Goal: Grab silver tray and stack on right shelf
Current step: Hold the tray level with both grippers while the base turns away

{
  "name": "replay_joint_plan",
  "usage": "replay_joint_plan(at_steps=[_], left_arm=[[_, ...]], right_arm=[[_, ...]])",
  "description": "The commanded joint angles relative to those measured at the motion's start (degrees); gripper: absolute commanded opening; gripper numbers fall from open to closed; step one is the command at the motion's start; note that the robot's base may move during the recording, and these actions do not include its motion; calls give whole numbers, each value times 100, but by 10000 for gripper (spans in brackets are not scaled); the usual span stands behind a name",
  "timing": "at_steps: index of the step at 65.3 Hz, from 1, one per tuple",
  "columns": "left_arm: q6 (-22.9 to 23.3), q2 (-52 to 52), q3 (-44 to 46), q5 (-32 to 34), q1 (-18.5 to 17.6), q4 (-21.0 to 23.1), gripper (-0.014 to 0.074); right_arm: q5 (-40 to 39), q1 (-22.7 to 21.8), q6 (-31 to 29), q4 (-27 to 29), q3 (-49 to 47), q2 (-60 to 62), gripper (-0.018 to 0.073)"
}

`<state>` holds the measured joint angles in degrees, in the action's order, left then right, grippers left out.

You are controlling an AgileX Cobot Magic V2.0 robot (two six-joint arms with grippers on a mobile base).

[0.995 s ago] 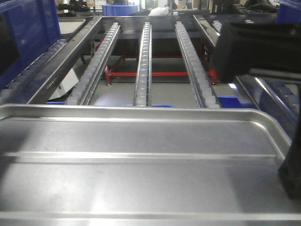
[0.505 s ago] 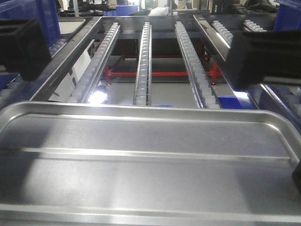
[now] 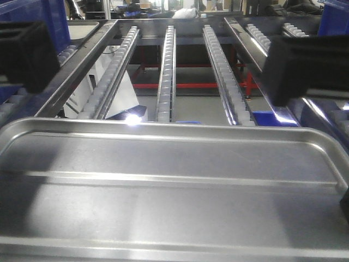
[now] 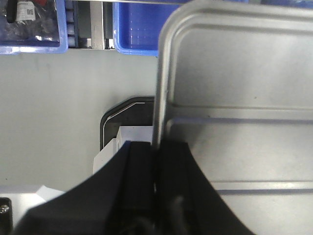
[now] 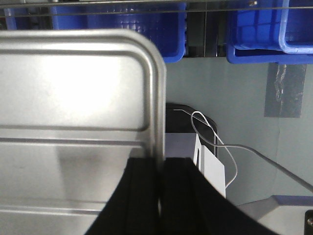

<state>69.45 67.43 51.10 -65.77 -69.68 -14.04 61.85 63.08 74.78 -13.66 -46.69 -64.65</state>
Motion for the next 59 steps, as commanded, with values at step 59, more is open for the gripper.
replay_joint_plan(at_steps=[59], left_arm=[[19, -92, 159, -1093, -10, -307, -92]], right_arm=[[481, -11, -9, -304, -129, 131, 78]])
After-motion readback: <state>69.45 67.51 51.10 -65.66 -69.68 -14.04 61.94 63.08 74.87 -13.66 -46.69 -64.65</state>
